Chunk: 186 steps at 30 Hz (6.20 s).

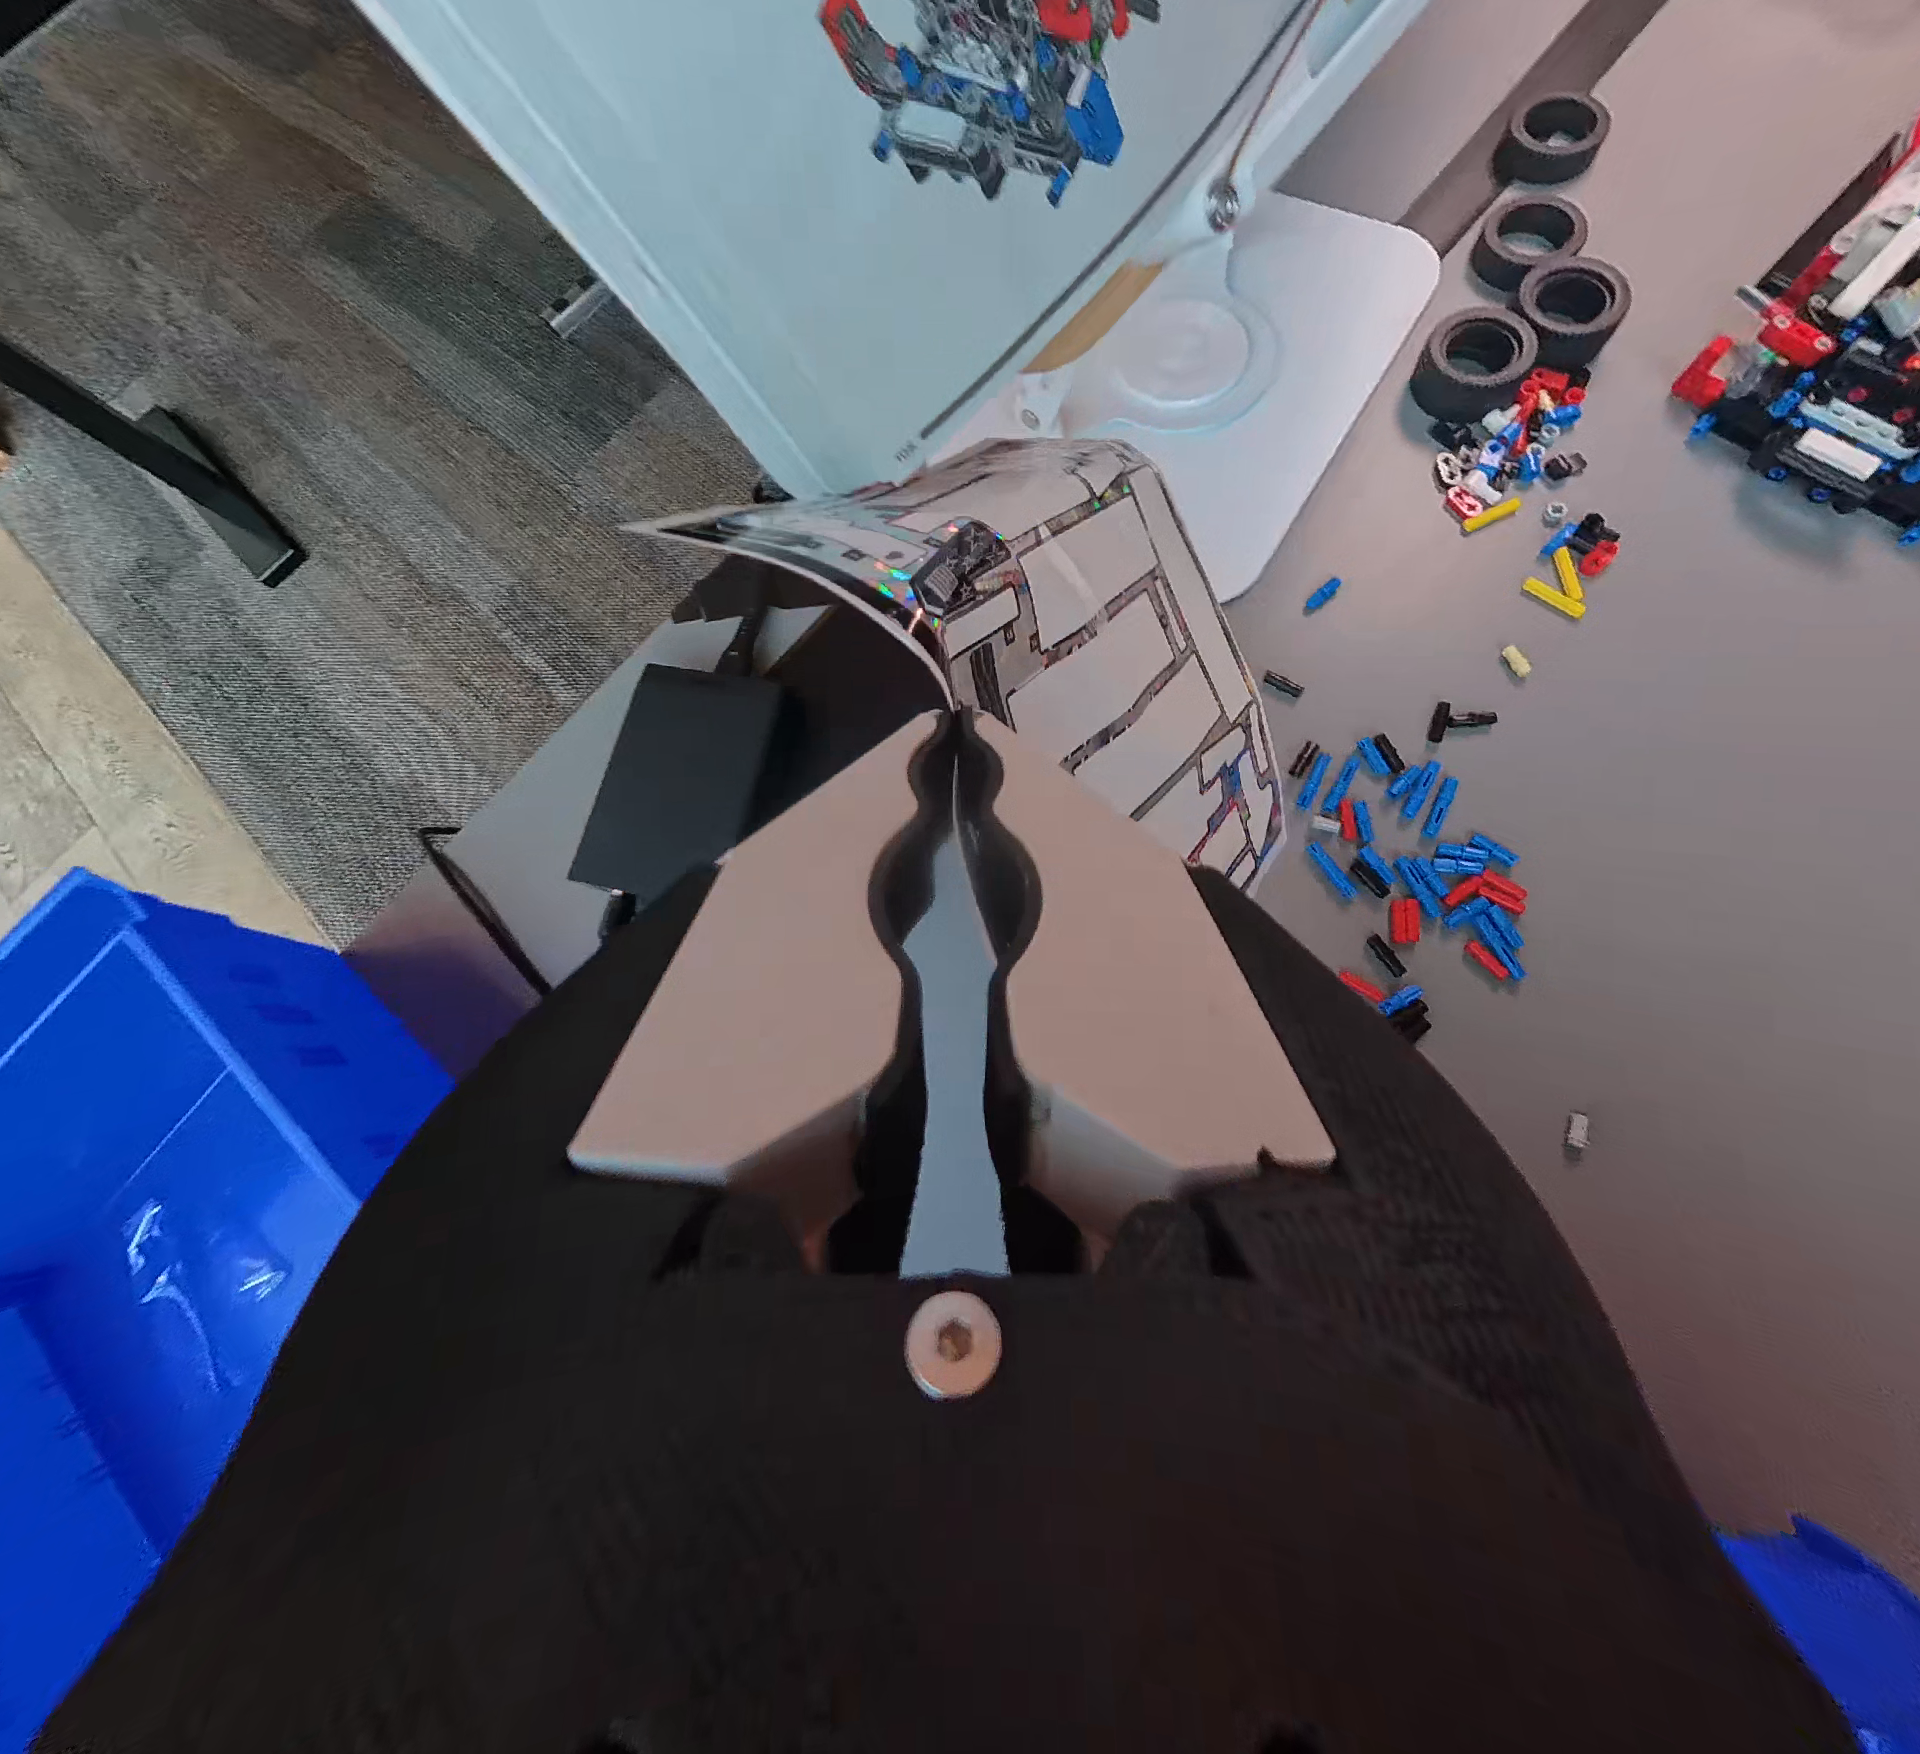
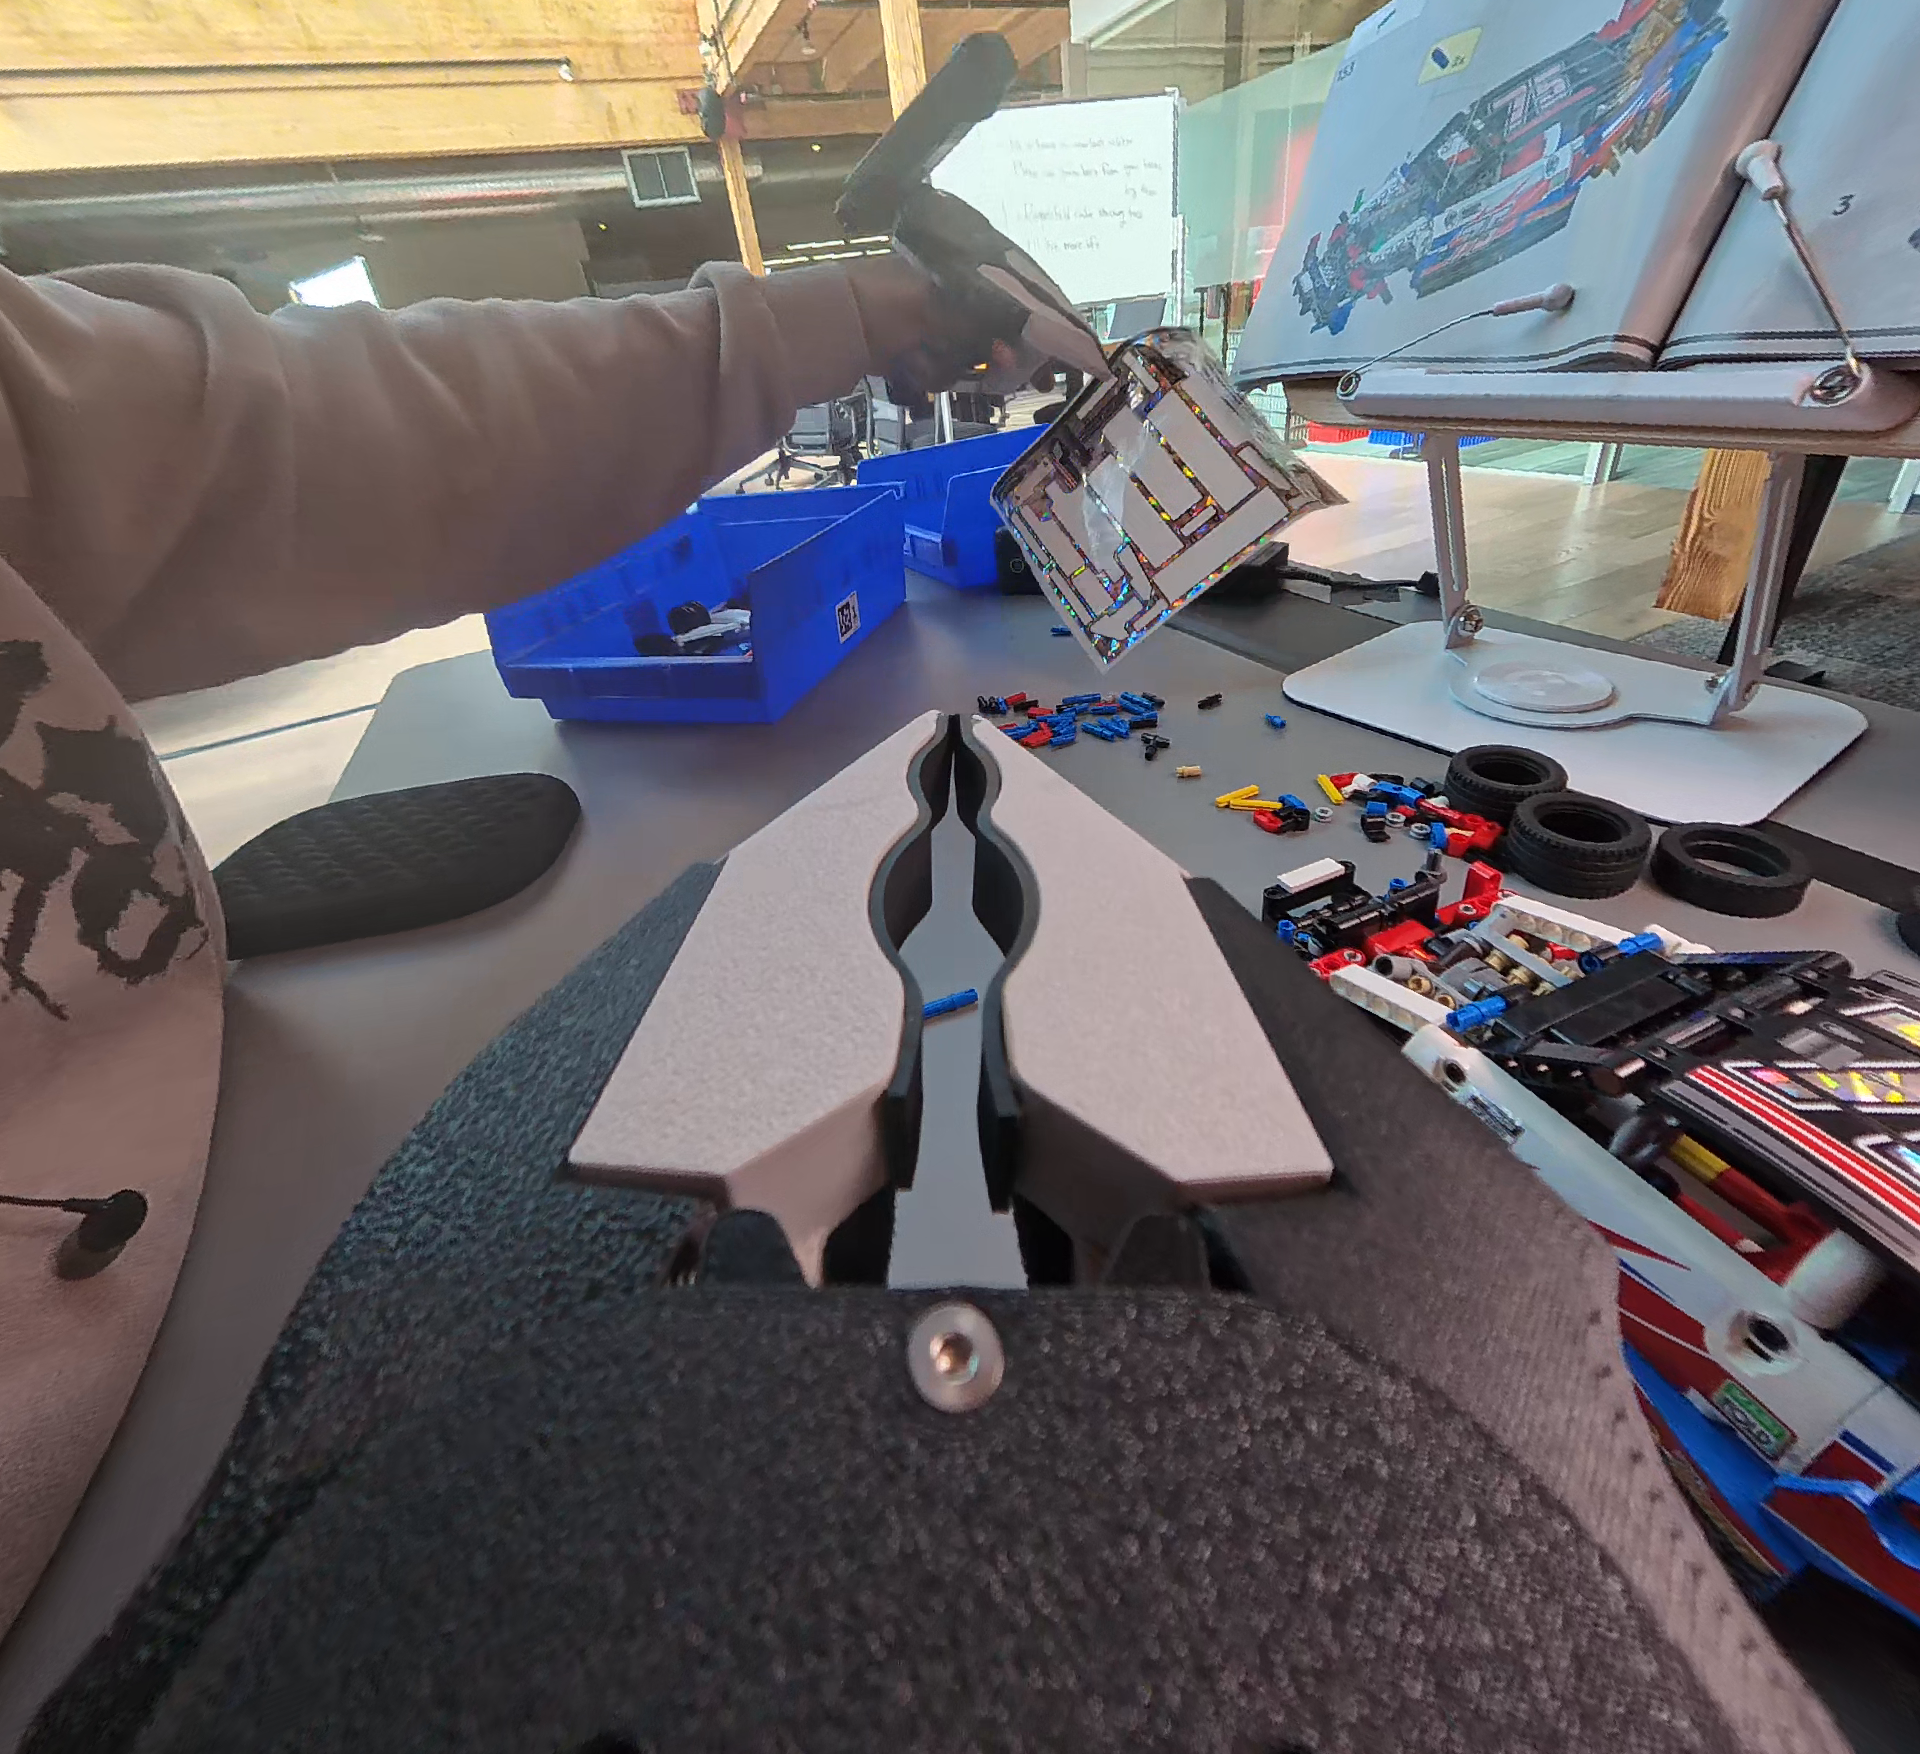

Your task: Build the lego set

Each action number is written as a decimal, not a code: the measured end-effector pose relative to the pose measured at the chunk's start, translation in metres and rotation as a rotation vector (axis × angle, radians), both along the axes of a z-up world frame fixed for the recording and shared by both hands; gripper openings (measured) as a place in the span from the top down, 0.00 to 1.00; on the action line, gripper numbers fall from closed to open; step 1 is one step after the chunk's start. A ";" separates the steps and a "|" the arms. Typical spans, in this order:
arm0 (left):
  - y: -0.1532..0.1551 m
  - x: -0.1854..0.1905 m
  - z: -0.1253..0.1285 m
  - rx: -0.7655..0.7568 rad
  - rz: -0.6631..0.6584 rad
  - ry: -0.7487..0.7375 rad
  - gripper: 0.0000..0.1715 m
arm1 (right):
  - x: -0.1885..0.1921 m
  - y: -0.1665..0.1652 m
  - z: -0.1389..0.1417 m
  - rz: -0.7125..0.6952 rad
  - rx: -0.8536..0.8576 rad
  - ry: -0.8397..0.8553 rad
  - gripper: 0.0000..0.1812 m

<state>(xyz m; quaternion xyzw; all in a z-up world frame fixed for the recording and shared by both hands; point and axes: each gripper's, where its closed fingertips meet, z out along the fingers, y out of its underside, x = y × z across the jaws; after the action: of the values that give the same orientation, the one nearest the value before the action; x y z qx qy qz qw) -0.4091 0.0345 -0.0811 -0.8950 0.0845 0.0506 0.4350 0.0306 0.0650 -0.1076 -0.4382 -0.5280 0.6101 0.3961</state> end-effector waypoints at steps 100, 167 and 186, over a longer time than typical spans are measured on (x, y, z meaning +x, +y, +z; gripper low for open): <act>-0.039 0.049 -0.181 -0.577 -0.022 -0.255 1.00 | 0.007 0.000 0.007 0.000 0.020 0.028 1.00; -0.061 0.439 -0.164 0.007 -0.623 -0.083 0.84 | -0.009 -0.045 -0.023 0.126 -0.024 -0.069 1.00; -0.065 0.433 -0.176 -0.072 -0.550 -0.089 0.86 | -0.010 -0.031 -0.018 0.164 -0.294 -0.056 1.00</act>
<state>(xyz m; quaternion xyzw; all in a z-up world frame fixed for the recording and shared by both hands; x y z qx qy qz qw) 0.0240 -0.0310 -0.2574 -0.8547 0.3068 -0.1119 0.4036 0.0209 0.0343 -0.1259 -0.4635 -0.4780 0.6987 0.2618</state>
